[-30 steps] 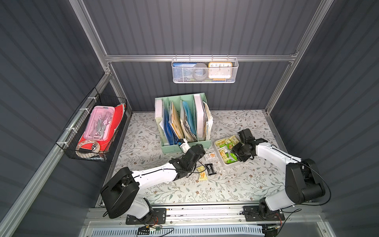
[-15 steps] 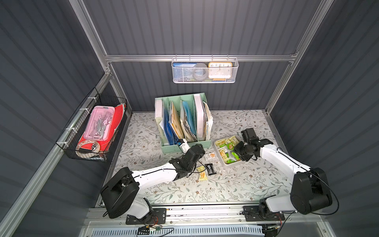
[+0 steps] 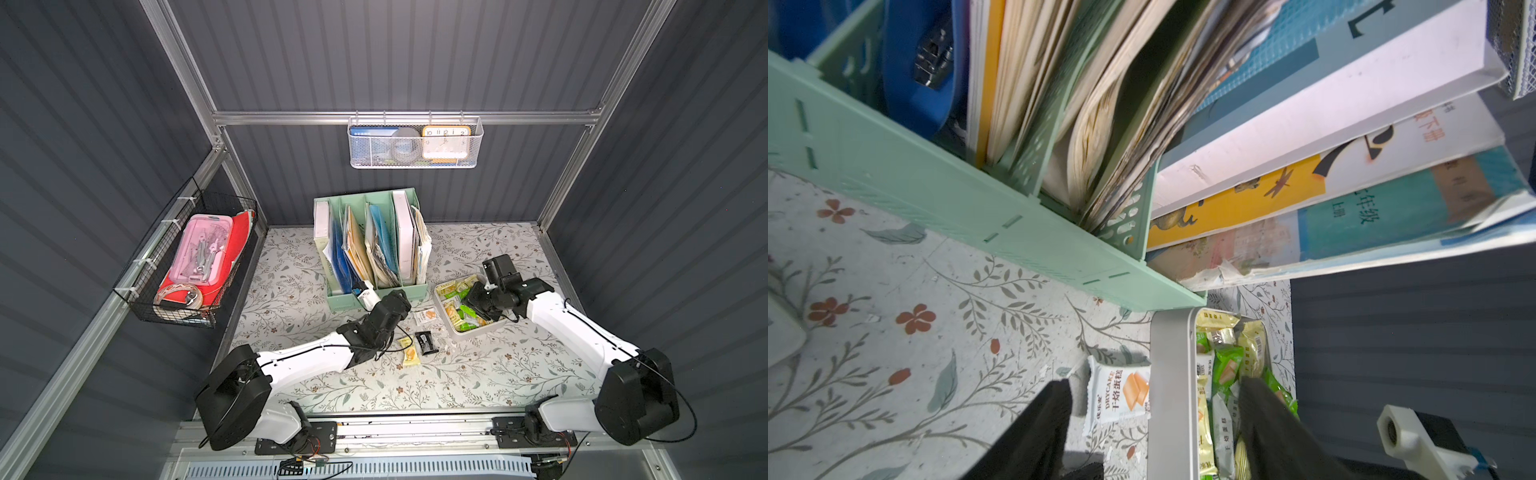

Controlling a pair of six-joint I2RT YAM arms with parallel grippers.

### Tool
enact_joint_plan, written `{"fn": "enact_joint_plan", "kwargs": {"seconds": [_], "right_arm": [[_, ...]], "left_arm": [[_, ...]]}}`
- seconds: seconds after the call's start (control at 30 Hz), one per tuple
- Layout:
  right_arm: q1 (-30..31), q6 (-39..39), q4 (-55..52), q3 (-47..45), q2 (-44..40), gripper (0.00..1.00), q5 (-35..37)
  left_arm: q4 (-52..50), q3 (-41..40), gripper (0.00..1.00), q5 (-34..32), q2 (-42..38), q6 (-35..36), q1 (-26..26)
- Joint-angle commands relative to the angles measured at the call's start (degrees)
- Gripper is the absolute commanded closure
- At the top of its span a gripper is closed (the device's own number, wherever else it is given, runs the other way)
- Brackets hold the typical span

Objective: Take the cookies out of the storage box
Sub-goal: Place the cookie at the center of the board.

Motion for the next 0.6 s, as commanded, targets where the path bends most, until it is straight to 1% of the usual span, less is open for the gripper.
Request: {"fn": "enact_joint_plan", "kwargs": {"seconds": [0.0,0.13,0.27,0.43,0.57], "right_arm": [[4.35,-3.73,-5.03,0.96,-2.69,0.66,4.11],[11.15,-5.52,-7.02,-1.62,-4.88,0.66,6.88],[16.92,-7.40,-8.28,-3.49,-4.70,0.66,8.75],[22.27,-11.30,-7.76,-2.16,-0.61,0.66,10.90],[27.30,-11.78,-6.10,1.47,4.55,0.66,11.57]], "left_arm": [[-1.05,-2.06,0.31,-0.23,-1.80,-0.41,1.35],[0.15,-3.96,0.31,0.79,-3.02,-1.14,3.08],[0.24,-4.98,0.31,0.93,-4.13,-1.59,4.03],[-0.57,-6.00,0.31,0.52,-5.57,-2.28,4.33],[-2.69,-6.87,0.31,-0.61,-8.04,-2.66,4.82]]}}
